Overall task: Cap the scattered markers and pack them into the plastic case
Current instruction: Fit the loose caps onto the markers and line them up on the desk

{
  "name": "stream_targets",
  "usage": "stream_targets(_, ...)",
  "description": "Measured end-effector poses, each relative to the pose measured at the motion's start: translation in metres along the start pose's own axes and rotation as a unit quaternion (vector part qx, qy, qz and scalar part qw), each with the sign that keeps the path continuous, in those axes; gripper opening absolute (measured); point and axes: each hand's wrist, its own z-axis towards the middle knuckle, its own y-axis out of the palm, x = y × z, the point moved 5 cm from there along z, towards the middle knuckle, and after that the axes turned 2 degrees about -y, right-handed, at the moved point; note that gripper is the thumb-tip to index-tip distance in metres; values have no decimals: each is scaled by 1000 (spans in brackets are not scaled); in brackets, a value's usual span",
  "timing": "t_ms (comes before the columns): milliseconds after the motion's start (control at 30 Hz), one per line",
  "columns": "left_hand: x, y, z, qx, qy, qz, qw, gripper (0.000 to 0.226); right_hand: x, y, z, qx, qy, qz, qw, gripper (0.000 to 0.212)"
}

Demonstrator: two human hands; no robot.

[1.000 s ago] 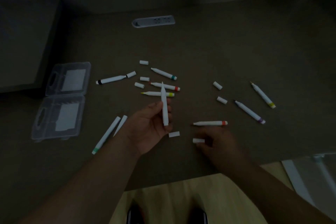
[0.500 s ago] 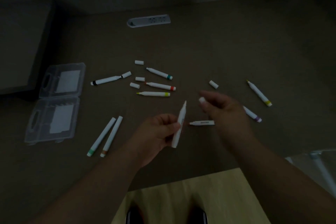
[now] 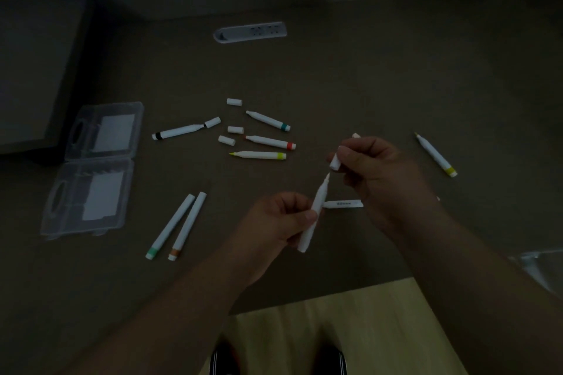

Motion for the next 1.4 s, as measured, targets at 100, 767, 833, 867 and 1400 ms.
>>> stream_targets(100,-1,0,2,-4,5,12,1000,21,1,2,0,-1,-12,-37,999,13)
stream_targets(767,2,-13,-3,70,24,14,997,14,16,23,-11,-15,-17,-189,982,7)
stream_targets(833,0,-15,-3,67,14,21,997,14,19,25,-13,-19,-12,-191,981,7)
stream_targets(867,-2,-14,-4,65,13,18,998,13,19,27,-14,-22,-12,-190,981,7)
stream_targets(1400,-20,-100,-61,253,35,318,913,10,34,55,-24,-34,-14,-257,966,16)
